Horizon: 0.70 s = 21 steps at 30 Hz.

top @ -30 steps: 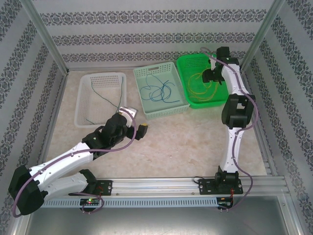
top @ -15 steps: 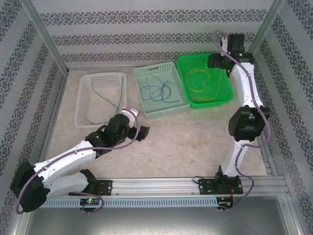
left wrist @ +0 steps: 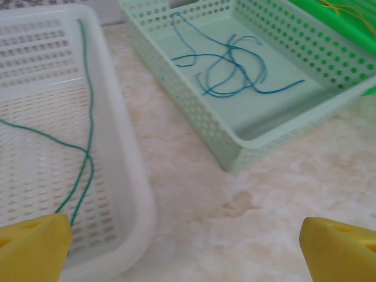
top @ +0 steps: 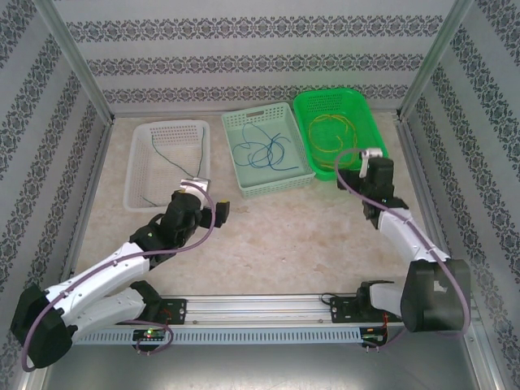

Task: Untangle the cables

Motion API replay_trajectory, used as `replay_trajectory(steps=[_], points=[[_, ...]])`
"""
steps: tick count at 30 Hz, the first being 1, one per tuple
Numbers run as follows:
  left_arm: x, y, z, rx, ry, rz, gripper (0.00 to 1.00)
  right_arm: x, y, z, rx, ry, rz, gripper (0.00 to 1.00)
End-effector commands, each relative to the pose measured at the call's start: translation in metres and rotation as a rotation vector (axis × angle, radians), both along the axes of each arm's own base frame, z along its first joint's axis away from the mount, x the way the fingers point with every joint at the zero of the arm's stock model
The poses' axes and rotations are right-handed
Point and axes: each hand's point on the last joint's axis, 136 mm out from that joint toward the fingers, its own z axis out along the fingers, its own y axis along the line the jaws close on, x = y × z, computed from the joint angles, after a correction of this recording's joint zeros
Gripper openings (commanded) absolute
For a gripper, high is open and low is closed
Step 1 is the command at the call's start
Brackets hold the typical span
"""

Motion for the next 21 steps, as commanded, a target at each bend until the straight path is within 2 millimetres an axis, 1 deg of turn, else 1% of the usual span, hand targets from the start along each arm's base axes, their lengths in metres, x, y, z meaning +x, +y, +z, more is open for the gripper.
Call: replay_trajectory(steps=[1, 4, 5, 6, 8, 10, 12, 13, 14, 15, 17, 18, 19, 20, 21], points=[[0.007, -0.003, -0.004, -0.033, -0.015, -0.001, 1.00, 0.011, -0.010, 0.009, 0.008, -0.177, -0.065, 0.97], [0.013, -0.007, -0.011, 0.009, 0.025, -0.002, 0.99, 0.011, -0.009, -0.015, 0.030, -0.224, -0.084, 0.98], [0.015, -0.006, -0.013, 0.035, 0.030, 0.000, 1.00, 0.014, -0.010, -0.015, 0.031, -0.237, -0.095, 0.98], [0.017, -0.004, -0.013, 0.057, 0.029, 0.009, 1.00, 0.015, -0.007, -0.014, 0.025, -0.216, -0.084, 0.98], [0.021, 0.001, -0.013, 0.096, 0.008, 0.028, 1.00, 0.018, -0.002, -0.013, -0.019, -0.247, -0.053, 0.98], [0.025, 0.009, -0.009, 0.127, -0.035, 0.053, 0.99, 0.022, -0.003, -0.021, -0.023, -0.271, -0.065, 0.98], [0.029, 0.014, -0.008, 0.146, -0.061, 0.060, 0.99, 0.026, 0.003, -0.031, -0.017, -0.299, -0.033, 0.98], [0.032, 0.017, -0.010, 0.154, -0.063, 0.065, 0.99, 0.025, 0.001, -0.029, -0.019, -0.319, -0.046, 0.98], [0.033, 0.018, -0.011, 0.161, -0.064, 0.060, 0.99, 0.023, 0.001, -0.031, -0.023, -0.288, -0.047, 0.98], [0.036, 0.021, -0.016, 0.175, -0.060, 0.061, 1.00, 0.024, 0.002, -0.032, -0.022, -0.271, -0.036, 0.98], [0.042, 0.030, -0.020, 0.208, -0.055, 0.098, 0.99, 0.026, 0.003, -0.031, -0.018, -0.292, -0.030, 0.98], [0.045, 0.040, -0.020, 0.237, -0.056, 0.141, 0.99, 0.025, 0.003, -0.032, -0.018, -0.273, -0.028, 0.98], [0.048, 0.056, -0.018, 0.276, -0.068, 0.227, 0.99, 0.025, 0.003, -0.031, -0.017, -0.281, -0.027, 0.98], [0.050, 0.077, -0.015, 0.318, -0.083, 0.331, 0.99, 0.026, 0.003, -0.031, -0.017, -0.289, -0.027, 0.98], [0.050, 0.102, -0.010, 0.354, -0.100, 0.445, 0.99, 0.025, 0.003, -0.032, -0.017, -0.279, -0.026, 0.98]])
